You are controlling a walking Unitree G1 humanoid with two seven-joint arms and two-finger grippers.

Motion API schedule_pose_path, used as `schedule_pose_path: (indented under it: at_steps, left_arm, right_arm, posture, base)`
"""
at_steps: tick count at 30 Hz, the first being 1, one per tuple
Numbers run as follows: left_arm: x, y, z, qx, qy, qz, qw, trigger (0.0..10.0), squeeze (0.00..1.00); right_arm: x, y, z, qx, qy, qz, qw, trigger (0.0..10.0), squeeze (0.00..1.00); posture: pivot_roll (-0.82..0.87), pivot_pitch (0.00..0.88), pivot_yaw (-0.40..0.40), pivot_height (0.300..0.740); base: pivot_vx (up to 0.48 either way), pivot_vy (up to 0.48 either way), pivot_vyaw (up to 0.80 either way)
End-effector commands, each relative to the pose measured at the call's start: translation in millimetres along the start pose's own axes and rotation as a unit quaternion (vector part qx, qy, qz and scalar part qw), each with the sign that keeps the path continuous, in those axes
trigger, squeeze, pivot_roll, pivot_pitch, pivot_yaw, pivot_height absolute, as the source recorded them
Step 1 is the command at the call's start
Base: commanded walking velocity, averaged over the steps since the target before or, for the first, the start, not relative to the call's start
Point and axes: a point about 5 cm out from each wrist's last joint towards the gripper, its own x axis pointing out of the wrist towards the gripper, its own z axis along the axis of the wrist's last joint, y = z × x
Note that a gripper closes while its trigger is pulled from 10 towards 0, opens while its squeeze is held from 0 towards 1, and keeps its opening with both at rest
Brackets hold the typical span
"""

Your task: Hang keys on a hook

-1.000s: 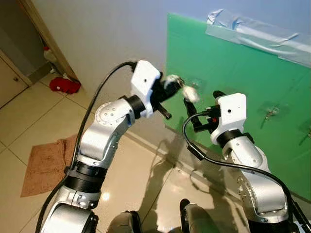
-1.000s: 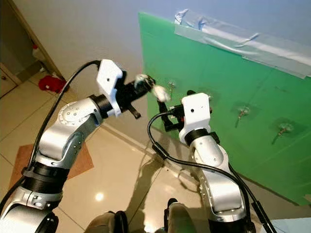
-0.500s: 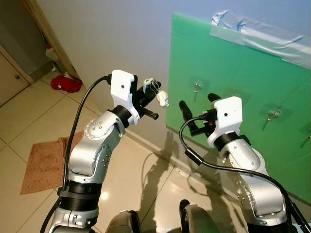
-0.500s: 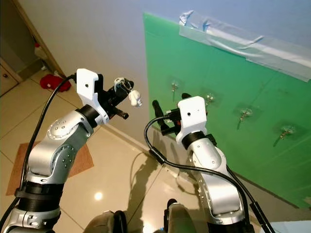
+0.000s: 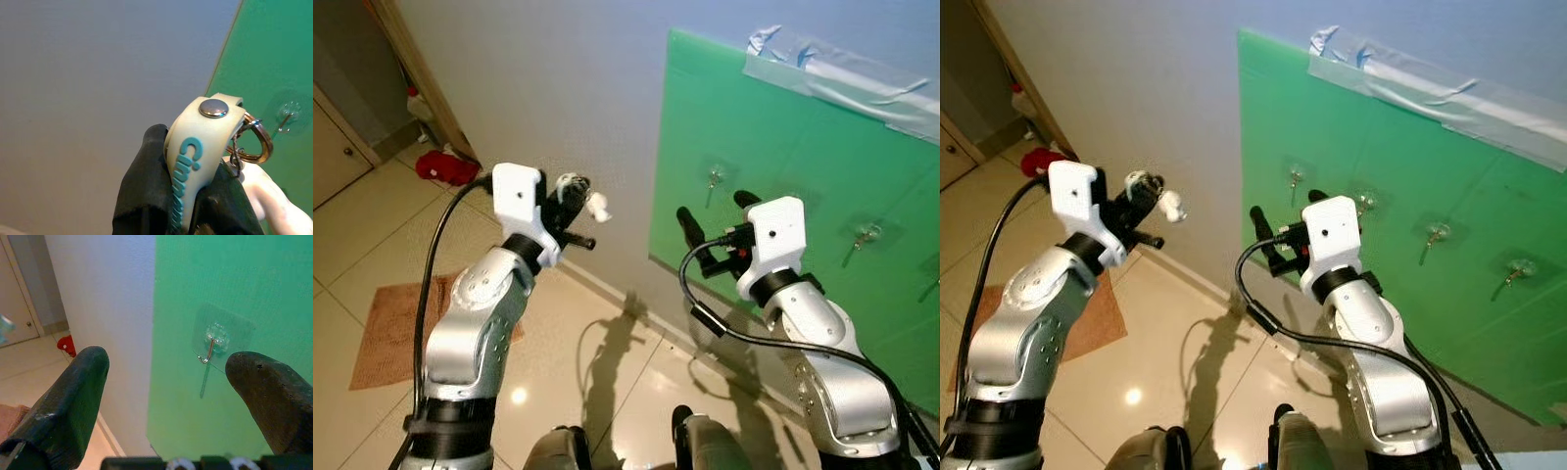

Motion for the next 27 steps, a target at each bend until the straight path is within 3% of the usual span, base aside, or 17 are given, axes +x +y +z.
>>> schedule_pose_path:
  at_steps: [1, 2, 10, 17, 19, 27]
  left_arm:
    - [2.0, -3.6, 5.3, 0.013, -0.004, -0.003, 1.0, 0.0, 0.0]
    - [9.4, -5.3, 8.7, 0.021, -0.006, -0.006, 1.0, 0.0, 0.0]
    - [36.1, -5.8, 22.5, 0.048, -0.016, -0.034, 0.998, 0.0, 0.0]
    - [48.3, -21.3, 24.3, 0.04, -0.013, -0.074, 0.996, 0.0, 0.0]
    - [55.0, -32.9, 26.3, 0.036, -0.011, -0.105, 0.994, 0.0, 0.0]
    - [66.6, -44.9, 25.9, 0.036, -0.003, -0.14, 0.989, 0.0, 0.0]
  right_arm:
    - [-2.7, -0.3, 3.5, -0.007, -0.01, -0.003, 1.0, 10.0, 0.6]
    - [-3.0, 2.9, 4.9, -0.003, -0.011, 0.015, 1.0, 10.0, 0.0]
    - [-13.6, 8.4, 9.1, 0.004, -0.017, 0.054, 0.998, 10.0, 0.0]
    - [-15.9, 6.7, 14.5, 0.003, -0.026, 0.054, 0.998, 10.0, 0.0]
    - [-15.2, 9.9, 19.5, 0.003, -0.033, 0.065, 0.997, 10.0, 0.0]
    - [-15.4, 16.1, 22.7, 0.021, -0.032, 0.097, 0.995, 10.0, 0.0]
  posture:
    - [-0.15, 0.152, 0.035, 0.74]
    - [-0.16, 0.152, 0.038, 0.74]
    - [-0.18, 0.151, 0.051, 0.74]
    - [-0.22, 0.15, 0.071, 0.74]
    - [-0.22, 0.15, 0.076, 0.74]
    - [-0.23, 0.147, 0.083, 0.74]
  base:
    - [0.0, 0.0, 0.0]
    - [0.0, 0.0, 0.0]
    - [0.0, 0.0, 0.0]
    - [0.0, 0.0, 0.0]
    - [0.0, 0.0, 0.0]
    - [0.0, 0.0, 0.0]
